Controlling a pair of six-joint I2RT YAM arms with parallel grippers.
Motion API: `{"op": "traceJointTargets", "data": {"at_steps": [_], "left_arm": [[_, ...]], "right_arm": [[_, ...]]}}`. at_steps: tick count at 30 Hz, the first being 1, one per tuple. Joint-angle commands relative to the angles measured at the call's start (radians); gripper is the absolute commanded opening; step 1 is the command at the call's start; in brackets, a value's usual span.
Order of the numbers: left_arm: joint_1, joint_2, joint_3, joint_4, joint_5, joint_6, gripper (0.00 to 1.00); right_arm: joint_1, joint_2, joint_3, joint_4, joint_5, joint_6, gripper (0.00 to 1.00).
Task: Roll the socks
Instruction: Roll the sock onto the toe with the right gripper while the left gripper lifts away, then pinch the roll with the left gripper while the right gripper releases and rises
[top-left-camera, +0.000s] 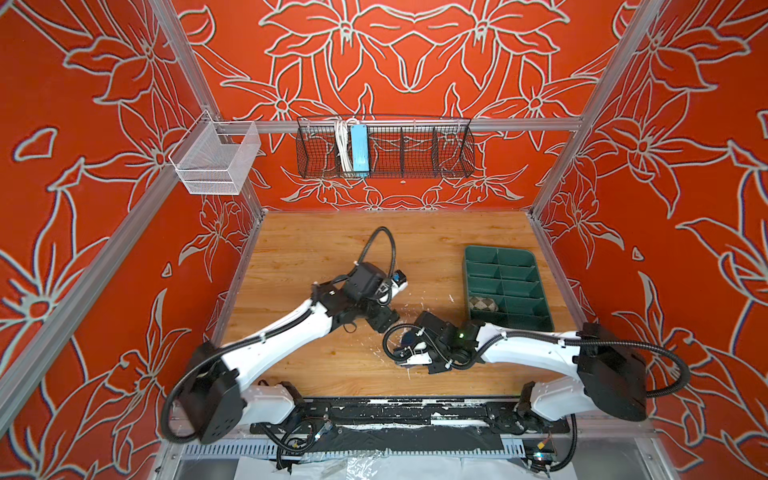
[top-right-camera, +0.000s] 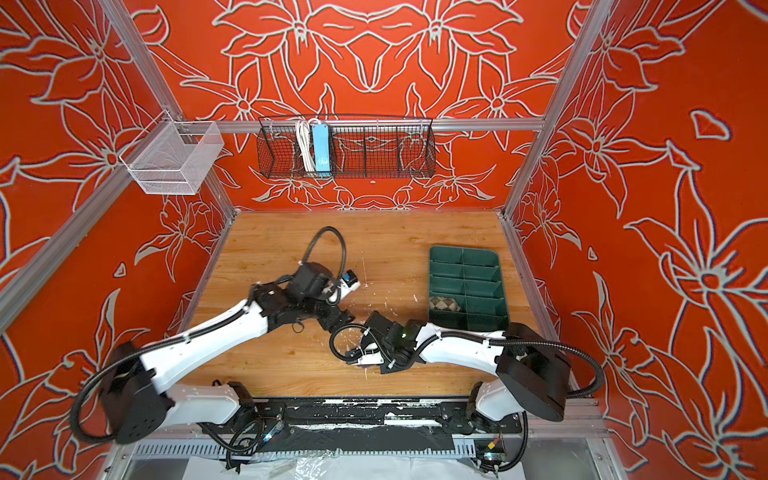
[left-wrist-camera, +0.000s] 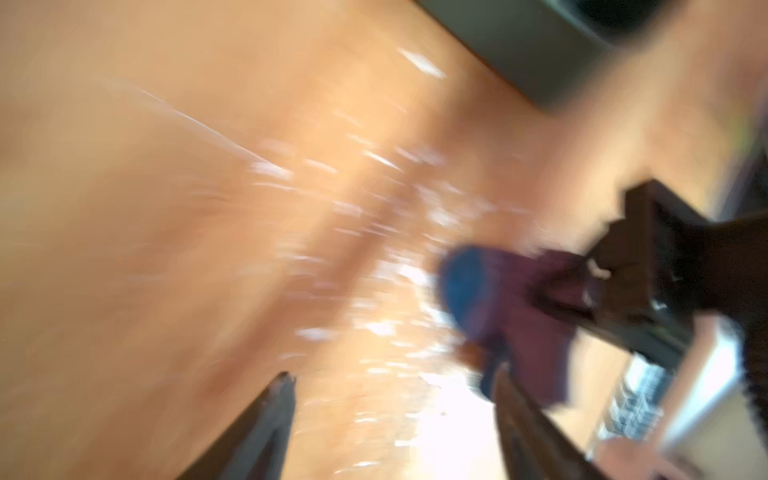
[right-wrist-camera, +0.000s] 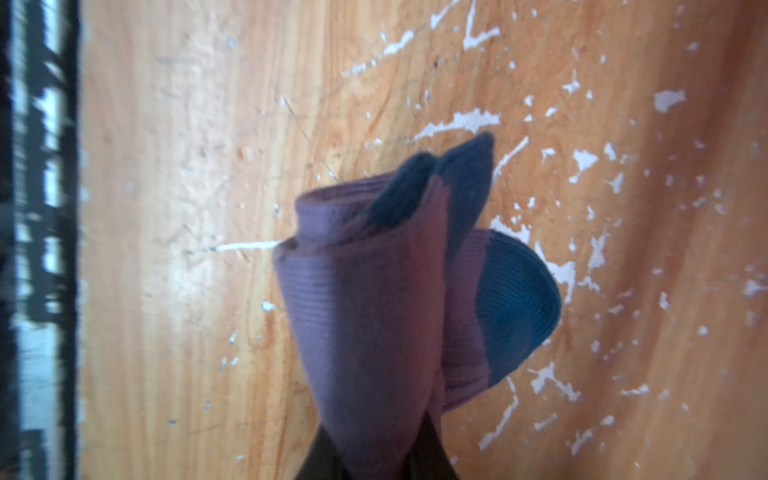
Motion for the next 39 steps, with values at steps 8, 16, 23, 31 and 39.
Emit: {"op": "traceJointTargets", "data": {"at_steps": [8, 16, 23, 31, 39], "left_arm": [[0.040, -0.523, -0.089, 0.008, -0.120, 0.155, 0.97], [-0.016, -0.650, -0.114, -0.145, 0.190, 0.363, 0.95], [-0.460, -0.398, -0.349, 0.087, -0.310, 0.483, 0.94], [-0.625, 0.136, -0.328, 0.422, -0.598, 0.369, 0.91], [-0.624, 0.435, -0.260, 0.403, -0.692, 0.315, 0.54]], "right_arm": [[-0.098, 0.277, 0.297, -0.420, -0.225, 0.026, 0.00], [-0.163, 0.449, 0.487, -0.529, -0.299, -0.016, 0.00], [-0.213, 0.556, 0.590, -0.563, -0.322, -0.061, 0.00], [-0.228, 0.586, 0.589, -0.546, -0.360, -0.063, 0.00], [-0.241, 0.535, 0.545, -0.530, -0.385, -0.067, 0.00]]}}
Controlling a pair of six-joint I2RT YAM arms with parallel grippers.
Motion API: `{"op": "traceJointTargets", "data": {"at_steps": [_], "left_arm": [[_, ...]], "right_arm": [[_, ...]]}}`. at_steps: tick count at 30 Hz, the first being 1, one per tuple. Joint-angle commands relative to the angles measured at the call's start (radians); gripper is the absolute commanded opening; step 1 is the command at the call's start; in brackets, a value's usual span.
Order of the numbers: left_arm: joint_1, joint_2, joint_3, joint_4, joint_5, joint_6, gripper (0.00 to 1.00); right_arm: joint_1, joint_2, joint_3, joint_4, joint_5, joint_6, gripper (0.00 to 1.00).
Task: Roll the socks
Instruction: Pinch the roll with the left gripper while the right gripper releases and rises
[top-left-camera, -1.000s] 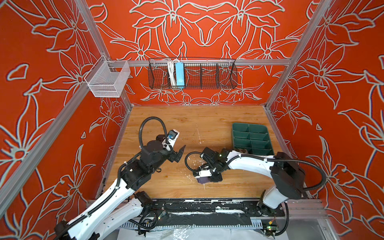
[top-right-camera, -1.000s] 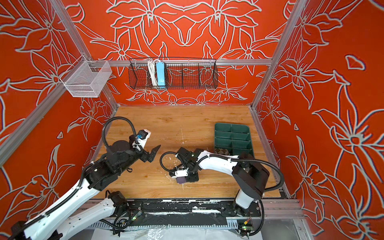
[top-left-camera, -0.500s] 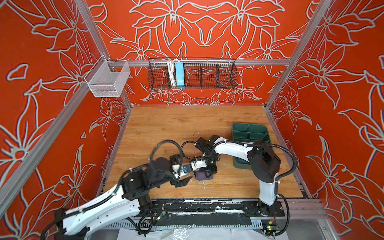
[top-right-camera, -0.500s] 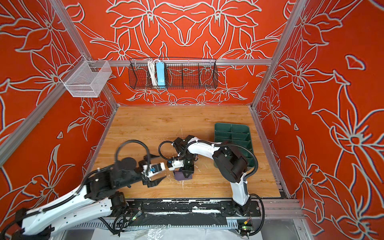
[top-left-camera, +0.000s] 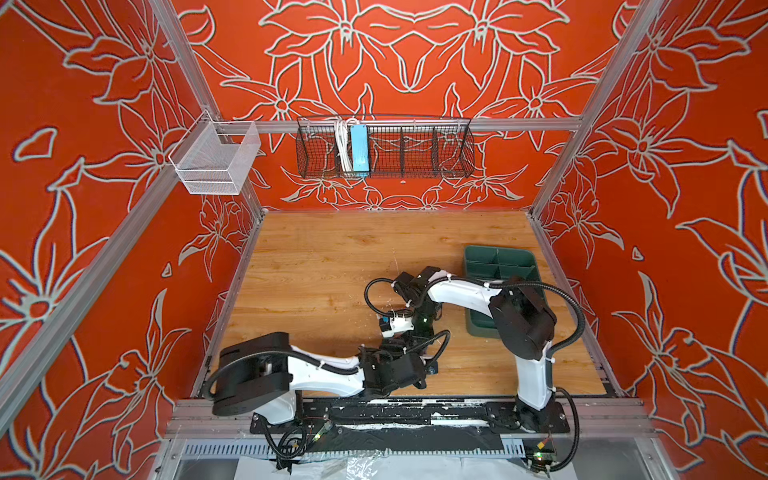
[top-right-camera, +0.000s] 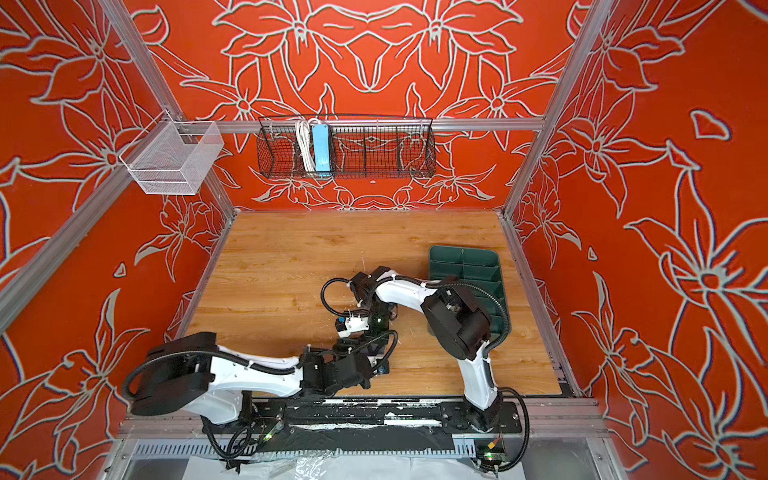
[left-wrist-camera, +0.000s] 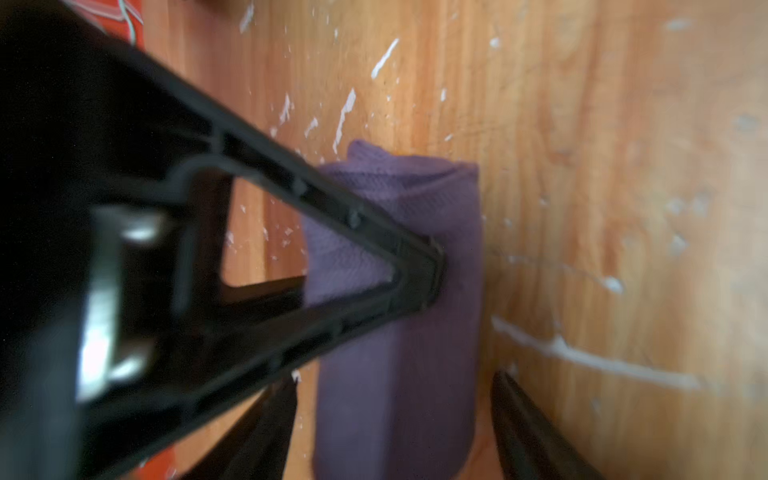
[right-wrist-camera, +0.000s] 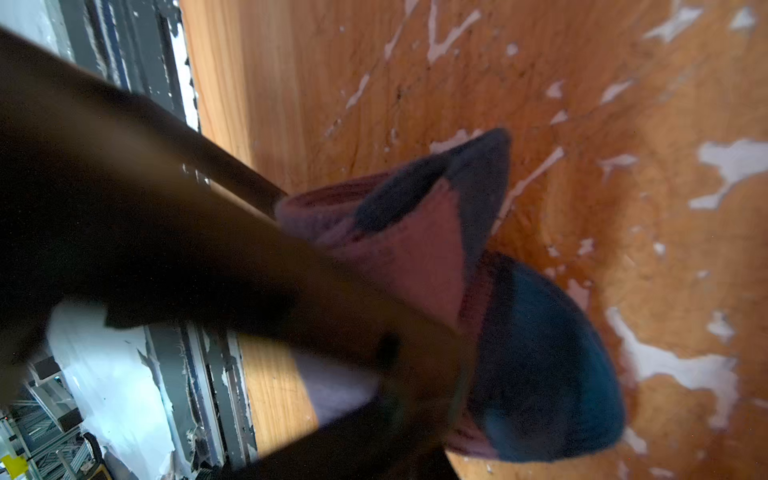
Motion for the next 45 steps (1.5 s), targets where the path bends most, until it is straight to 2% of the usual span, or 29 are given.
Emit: {"op": "traceJointTargets", "data": {"at_steps": [1, 4, 6, 10, 14, 18, 21, 23, 25, 28, 33, 37, 40, 42, 45], "left_arm": [[-0.003, 0.098, 0.021, 0.002, -0.048, -0.034, 0.42], [-0.001, 0.160, 0.047, -0.021, -0.039, -0.044, 0.11], [0.003, 0.168, 0.067, -0.068, -0.010, -0.057, 0.00], [0.025, 0.135, 0.087, -0.154, 0.077, -0.079, 0.00], [0.058, 0.120, 0.128, -0.283, 0.231, -0.076, 0.00], [0.088, 0.134, 0.171, -0.378, 0.319, -0.077, 0.00], [0.156, 0.148, 0.212, -0.440, 0.399, -0.079, 0.00], [0.202, 0.164, 0.257, -0.506, 0.503, -0.066, 0.00], [0.244, 0.181, 0.300, -0.560, 0.590, -0.057, 0.00], [0.306, 0.235, 0.398, -0.676, 0.701, -0.049, 0.00], [0.409, 0.318, 0.509, -0.817, 0.901, -0.029, 0.00], [0.474, 0.361, 0.564, -0.880, 1.013, -0.011, 0.00], [0.505, 0.391, 0.600, -0.905, 1.052, -0.013, 0.00], [0.512, 0.410, 0.616, -0.914, 1.044, -0.014, 0.00], [0.520, 0.432, 0.626, -0.916, 1.035, -0.020, 0.00]], "right_arm": [[-0.009, -0.005, -0.045, 0.061, 0.012, -0.027, 0.00], [-0.018, -0.056, -0.073, 0.082, -0.005, -0.023, 0.00], [-0.029, -0.101, -0.102, 0.105, -0.009, -0.025, 0.01], [-0.069, -0.236, -0.204, 0.214, 0.036, 0.001, 0.22], [-0.130, -0.397, -0.306, 0.324, 0.072, 0.036, 0.39], [-0.210, -0.576, -0.393, 0.449, 0.161, 0.114, 0.45], [-0.279, -0.736, -0.446, 0.549, 0.261, 0.190, 0.48], [-0.306, -0.849, -0.475, 0.618, 0.350, 0.247, 0.52], [-0.311, -0.966, -0.506, 0.665, 0.387, 0.260, 0.54], [-0.311, -1.141, -0.551, 0.694, 0.335, 0.232, 0.58], [-0.310, -1.383, -0.593, 0.566, 0.155, 0.084, 0.60], [-0.306, -1.434, -0.591, 0.387, 0.005, -0.072, 0.61], [-0.276, -1.389, -0.590, 0.288, -0.011, -0.167, 0.60], [-0.208, -1.327, -0.583, 0.253, 0.078, -0.196, 0.59], [-0.033, -1.233, -0.591, 0.256, 0.329, -0.211, 0.61]]}}
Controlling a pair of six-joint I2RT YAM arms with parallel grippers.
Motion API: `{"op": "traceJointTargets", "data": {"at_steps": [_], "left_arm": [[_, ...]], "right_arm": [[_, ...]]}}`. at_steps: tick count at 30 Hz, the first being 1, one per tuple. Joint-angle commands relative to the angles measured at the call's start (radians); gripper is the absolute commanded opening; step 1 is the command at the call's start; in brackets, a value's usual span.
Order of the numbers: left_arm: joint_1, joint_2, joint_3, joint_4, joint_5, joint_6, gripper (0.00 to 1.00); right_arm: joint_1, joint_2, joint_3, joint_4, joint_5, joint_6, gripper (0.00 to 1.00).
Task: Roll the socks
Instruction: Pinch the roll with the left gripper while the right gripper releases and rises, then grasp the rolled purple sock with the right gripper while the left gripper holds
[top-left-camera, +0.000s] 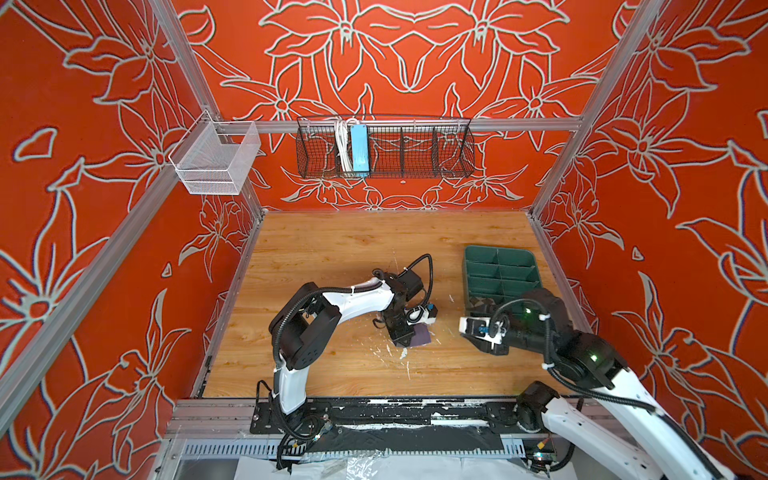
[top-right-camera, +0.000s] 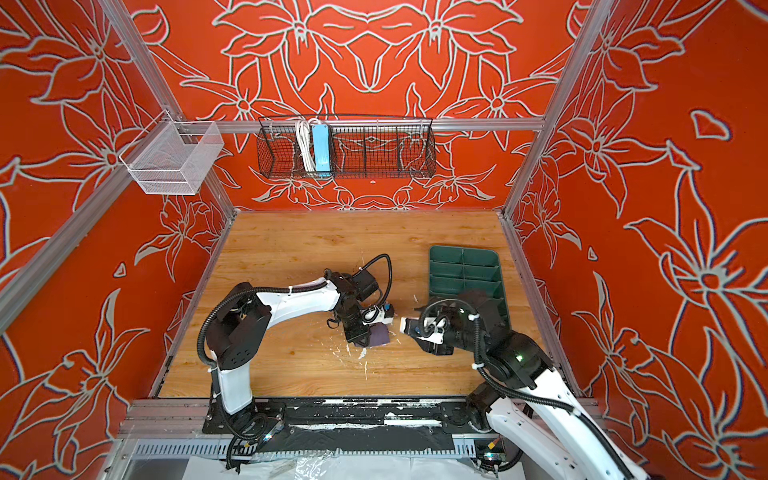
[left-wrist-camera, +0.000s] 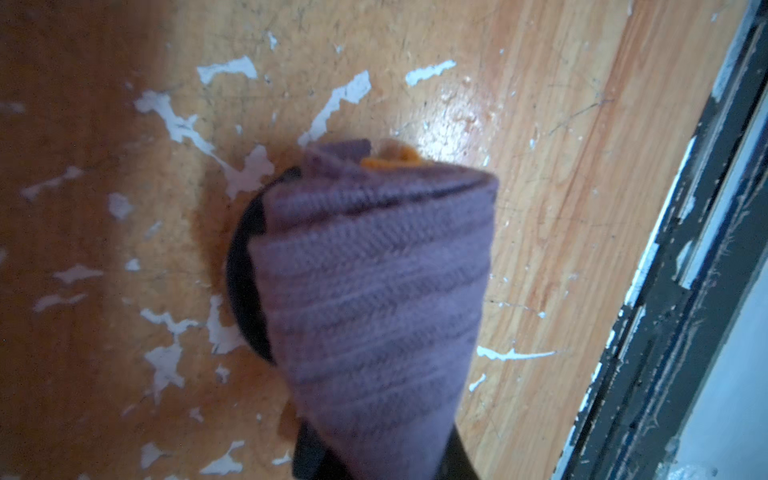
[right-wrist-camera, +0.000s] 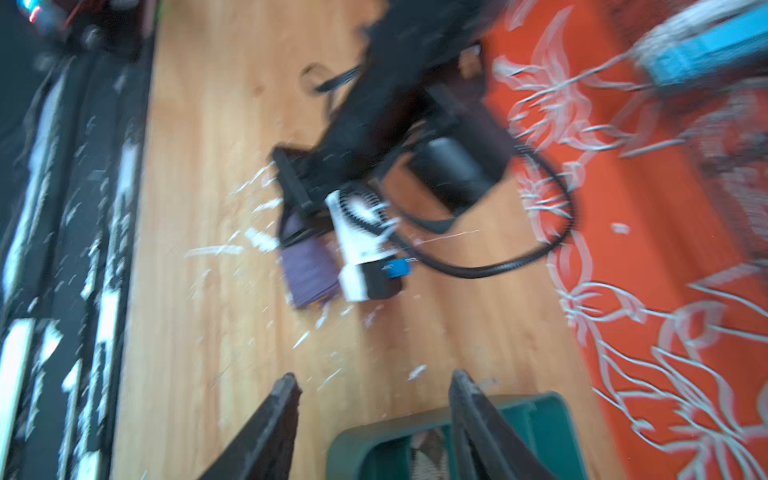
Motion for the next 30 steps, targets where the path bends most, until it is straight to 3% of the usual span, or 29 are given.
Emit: {"op": "traceJointTargets", "data": {"at_steps": [1, 10, 15, 23, 26, 30], "left_arm": [[0.000, 0.075, -0.027, -0.136, 0.030, 0.008, 0.00], [0.042, 0.145, 0.020, -0.158, 0.086, 0.008, 0.00], [0.049, 0.183, 0.050, -0.185, 0.093, 0.006, 0.00], [0.053, 0.190, 0.052, -0.188, 0.097, 0.009, 0.00], [0.053, 0.189, 0.052, -0.187, 0.097, 0.008, 0.00], [0.053, 0.177, 0.052, -0.176, 0.077, -0.003, 0.00]], "right_arm": [[0.149, 0.083, -0.027, -0.044, 0.231, -0.076, 0.61], [0.342, 0.342, -0.190, 0.466, 0.358, -0.163, 0.64], [0.353, 0.490, -0.237, 0.695, 0.396, -0.178, 0.65], [0.346, 0.741, -0.200, 0.833, 0.509, -0.149, 0.65], [0.344, 0.809, -0.175, 0.807, 0.505, -0.141, 0.57], [0.345, 0.828, -0.140, 0.699, 0.434, -0.107, 0.32]]}}
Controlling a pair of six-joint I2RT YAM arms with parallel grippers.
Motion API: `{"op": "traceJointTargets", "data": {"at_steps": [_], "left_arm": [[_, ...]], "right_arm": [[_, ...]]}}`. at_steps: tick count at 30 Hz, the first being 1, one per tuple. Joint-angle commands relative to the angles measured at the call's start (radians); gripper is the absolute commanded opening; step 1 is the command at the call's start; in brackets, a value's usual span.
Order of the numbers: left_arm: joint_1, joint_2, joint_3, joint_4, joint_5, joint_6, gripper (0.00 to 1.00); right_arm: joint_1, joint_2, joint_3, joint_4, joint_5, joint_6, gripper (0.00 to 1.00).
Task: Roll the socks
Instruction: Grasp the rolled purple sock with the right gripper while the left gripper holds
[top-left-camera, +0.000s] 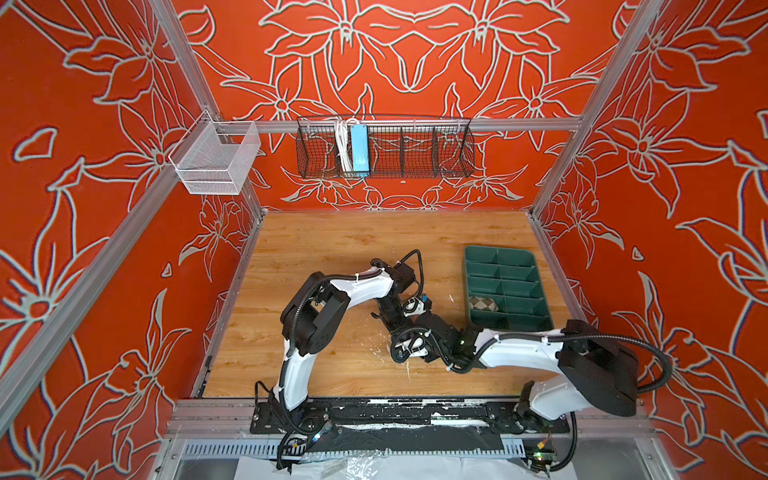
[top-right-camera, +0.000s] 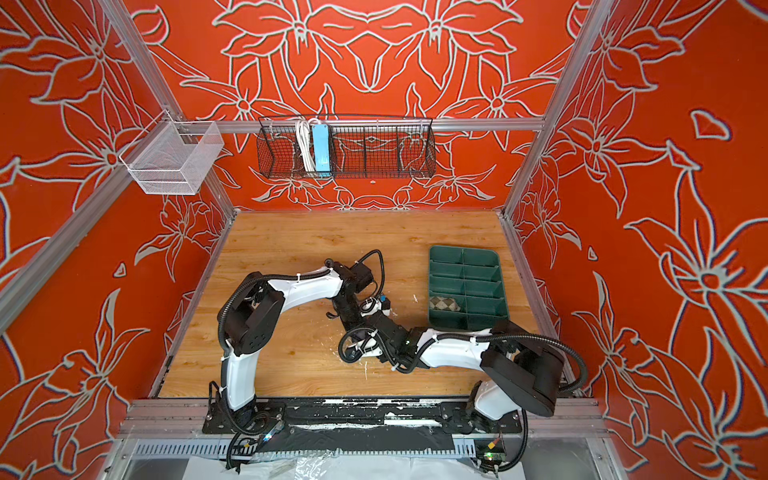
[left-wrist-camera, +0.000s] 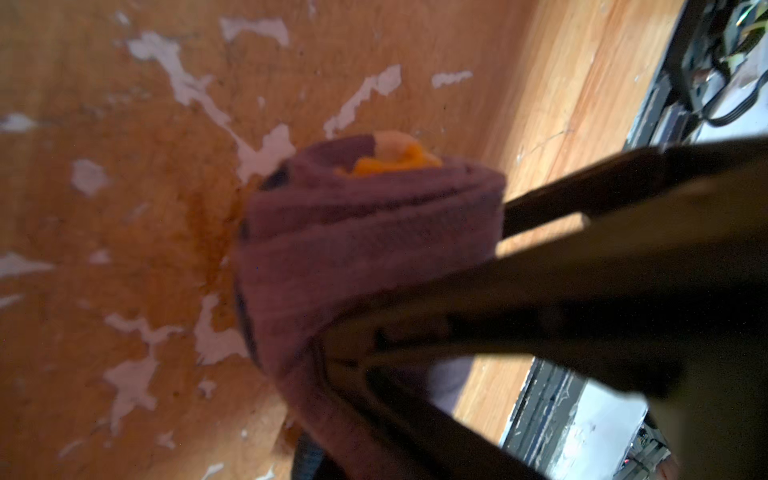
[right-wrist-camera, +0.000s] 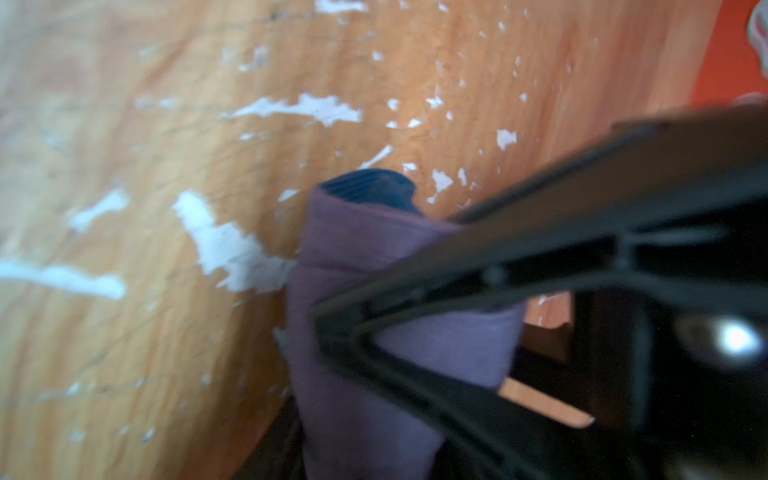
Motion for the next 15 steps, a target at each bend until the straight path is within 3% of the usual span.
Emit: {"op": "traceJointTargets", "data": {"at_steps": [1, 2, 5, 8, 15], "left_arm": [[-0.033, 0.052, -0.046, -0.041, -0.089, 0.001, 0.00], [-0.033, 0.029, -0.052, -0.019, -0.103, -0.014, 0.02], [-0.031, -0.067, -0.081, 0.048, -0.123, -0.048, 0.32], [-0.033, -0.200, -0.130, 0.123, -0.132, -0.073, 0.62], [-0.035, -0.409, -0.181, 0.112, -0.136, -0.064, 0.98]], "right_arm": [[-0.005, 0.032, 0.038, -0.078, -0.069, 0.034, 0.25], [-0.004, 0.030, 0.048, -0.117, -0.089, 0.045, 0.19], [-0.005, 0.035, 0.083, -0.259, -0.136, 0.078, 0.00], [-0.004, 0.050, 0.125, -0.382, -0.150, 0.131, 0.00], [-0.015, 0.065, 0.174, -0.518, -0.163, 0.211, 0.00]]}}
